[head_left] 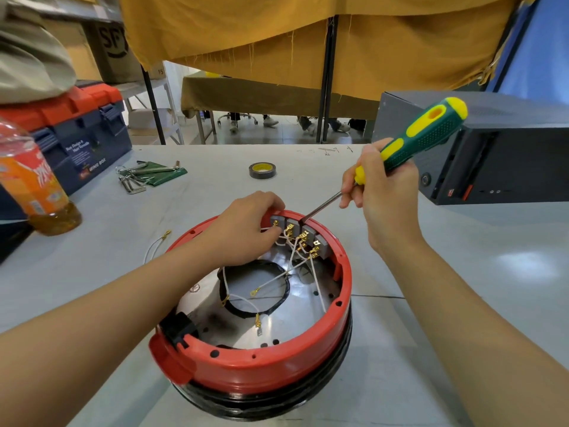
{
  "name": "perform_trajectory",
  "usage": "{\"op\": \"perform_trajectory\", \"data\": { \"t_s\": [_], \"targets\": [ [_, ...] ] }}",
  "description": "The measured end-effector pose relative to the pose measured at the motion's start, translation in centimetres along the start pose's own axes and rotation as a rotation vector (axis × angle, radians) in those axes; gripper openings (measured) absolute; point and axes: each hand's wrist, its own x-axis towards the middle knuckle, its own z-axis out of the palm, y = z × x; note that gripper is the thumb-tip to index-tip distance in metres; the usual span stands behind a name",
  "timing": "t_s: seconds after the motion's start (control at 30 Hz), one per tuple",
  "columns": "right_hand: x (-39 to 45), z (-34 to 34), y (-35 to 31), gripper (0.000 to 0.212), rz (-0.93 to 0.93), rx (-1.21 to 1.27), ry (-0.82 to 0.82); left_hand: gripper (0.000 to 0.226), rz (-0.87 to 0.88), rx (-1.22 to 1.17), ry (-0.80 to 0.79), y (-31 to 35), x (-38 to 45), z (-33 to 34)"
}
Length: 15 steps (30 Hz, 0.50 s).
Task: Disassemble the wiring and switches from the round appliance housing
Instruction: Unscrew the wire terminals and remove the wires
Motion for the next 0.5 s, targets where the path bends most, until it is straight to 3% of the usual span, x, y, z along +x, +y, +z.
{"op": "perform_trajectory", "data": {
  "t_s": [0.3,0.5],
  "targets": [
    [-0.1,-0.2,-0.9,0.025,-0.088,-0.090,-0.068,0.017,0.080,-0.056,-0.163,1.3,1.0,-0.4],
    [-0.2,-0.5,-1.2,0.024,-0.099,-0.128,-0.098,0.012,-0.014,-0.032,-0.102,2.1,1.1,0.1]
  ]
}}
